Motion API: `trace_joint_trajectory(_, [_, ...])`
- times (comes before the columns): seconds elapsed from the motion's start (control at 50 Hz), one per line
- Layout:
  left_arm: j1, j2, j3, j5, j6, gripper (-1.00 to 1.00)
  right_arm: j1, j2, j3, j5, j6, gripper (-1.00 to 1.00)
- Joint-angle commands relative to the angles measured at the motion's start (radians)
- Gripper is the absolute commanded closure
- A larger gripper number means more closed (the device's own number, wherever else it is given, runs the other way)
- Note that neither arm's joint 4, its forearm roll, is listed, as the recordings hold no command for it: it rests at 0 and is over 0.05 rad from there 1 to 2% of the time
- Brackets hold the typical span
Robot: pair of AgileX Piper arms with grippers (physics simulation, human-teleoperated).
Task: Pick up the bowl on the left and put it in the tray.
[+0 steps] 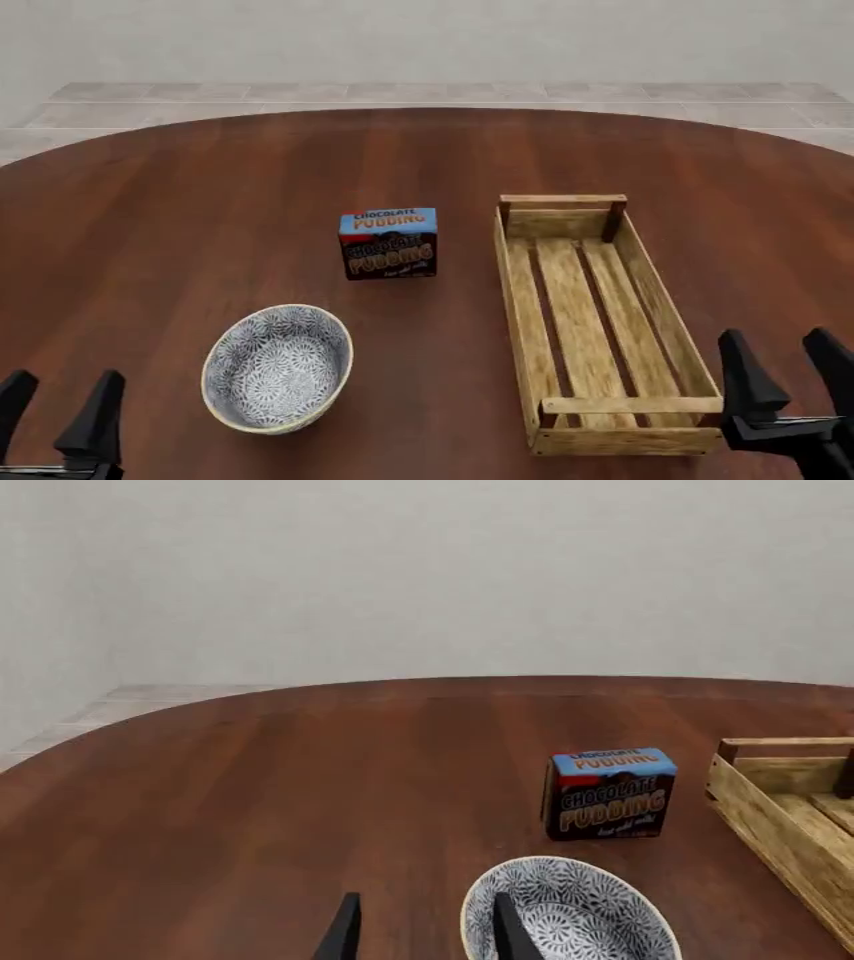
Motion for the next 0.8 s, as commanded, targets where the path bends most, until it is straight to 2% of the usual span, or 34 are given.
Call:
trace_joint_trajectory(0.02, [0.0, 0.0, 0.0, 0.0, 0.0, -1.0, -0.015, -0.173, 0.042, 0.243, 0.006, -1.0])
trace_joint_trajectory(0.04, [0.0, 0.0, 0.0, 0.0, 0.0, -1.0, -0.014, -0.308, 0.042, 0.267, 0.006, -1.0])
trace_joint_trajectory(0.38, [0.0, 0.0, 0.0, 0.0, 0.0, -1.0, -0.004, -0.307, 0.042, 0.276, 0.005, -1.0])
trace_joint_trajectory(0.46, [0.0, 0.0, 0.0, 0.0, 0.0, -1.0, 0.02, -0.273, 0.038, 0.252, 0.019, -1.0])
trace_joint_trajectory(0.6, [0.0, 0.0, 0.0, 0.0, 0.0, -1.0, 0.073, -0.174, 0.02, 0.16, -0.044, -1.0])
trace_joint_trajectory(0.8, [0.0, 0.0, 0.0, 0.0, 0.0, -1.0, 0.117, -0.084, 0.006, 0.083, -0.057, -1.0])
